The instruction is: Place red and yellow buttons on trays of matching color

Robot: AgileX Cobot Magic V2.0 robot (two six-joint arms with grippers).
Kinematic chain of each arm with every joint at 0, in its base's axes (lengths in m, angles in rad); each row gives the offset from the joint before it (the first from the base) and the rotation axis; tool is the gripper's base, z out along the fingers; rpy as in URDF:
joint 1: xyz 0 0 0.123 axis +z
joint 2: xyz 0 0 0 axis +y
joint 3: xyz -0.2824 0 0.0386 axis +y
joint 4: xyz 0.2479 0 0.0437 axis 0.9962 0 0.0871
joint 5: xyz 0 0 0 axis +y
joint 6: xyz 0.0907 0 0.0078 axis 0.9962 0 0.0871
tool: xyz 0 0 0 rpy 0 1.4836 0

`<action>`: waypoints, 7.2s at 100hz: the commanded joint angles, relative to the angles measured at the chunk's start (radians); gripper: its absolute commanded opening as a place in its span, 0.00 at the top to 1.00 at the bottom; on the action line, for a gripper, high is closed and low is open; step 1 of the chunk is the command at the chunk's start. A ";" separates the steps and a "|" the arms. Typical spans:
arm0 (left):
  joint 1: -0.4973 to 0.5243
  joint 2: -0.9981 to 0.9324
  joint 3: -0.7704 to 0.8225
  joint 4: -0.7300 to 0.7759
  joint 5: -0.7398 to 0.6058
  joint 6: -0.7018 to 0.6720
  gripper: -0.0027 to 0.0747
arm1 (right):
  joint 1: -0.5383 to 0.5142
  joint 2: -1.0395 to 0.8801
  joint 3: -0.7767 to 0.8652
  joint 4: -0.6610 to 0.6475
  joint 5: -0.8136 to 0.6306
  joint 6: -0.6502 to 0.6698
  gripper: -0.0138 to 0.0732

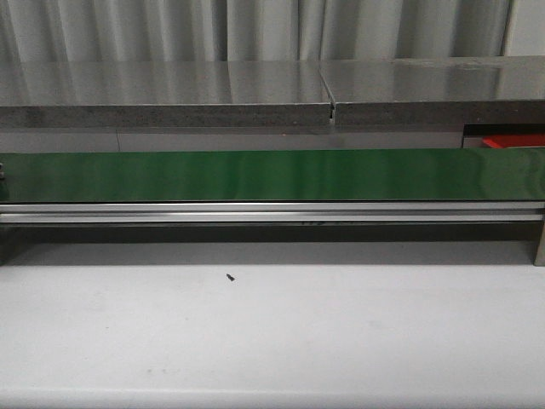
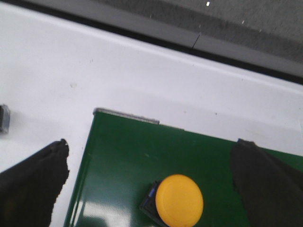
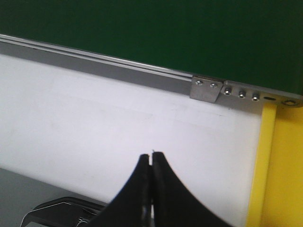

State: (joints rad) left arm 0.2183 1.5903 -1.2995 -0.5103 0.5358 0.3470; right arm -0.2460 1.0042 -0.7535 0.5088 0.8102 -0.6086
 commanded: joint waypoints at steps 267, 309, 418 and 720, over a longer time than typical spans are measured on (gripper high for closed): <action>0.023 0.097 -0.173 -0.023 0.067 0.009 0.99 | 0.003 -0.020 -0.026 0.033 -0.037 -0.006 0.92; -0.104 0.103 0.068 -0.021 -0.177 0.032 0.99 | 0.003 -0.020 -0.026 0.033 -0.037 -0.006 0.92; -0.104 -0.215 0.134 -0.021 -0.150 0.083 0.14 | 0.003 -0.020 -0.026 0.036 -0.035 -0.006 0.92; -0.278 -1.156 0.860 -0.042 -0.178 0.127 0.99 | 0.238 0.688 -0.647 -0.011 -0.029 0.006 0.71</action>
State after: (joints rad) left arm -0.0508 0.4311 -0.4142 -0.5269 0.4265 0.4746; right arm 0.0190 1.7793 -1.3598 0.4970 0.7505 -0.6231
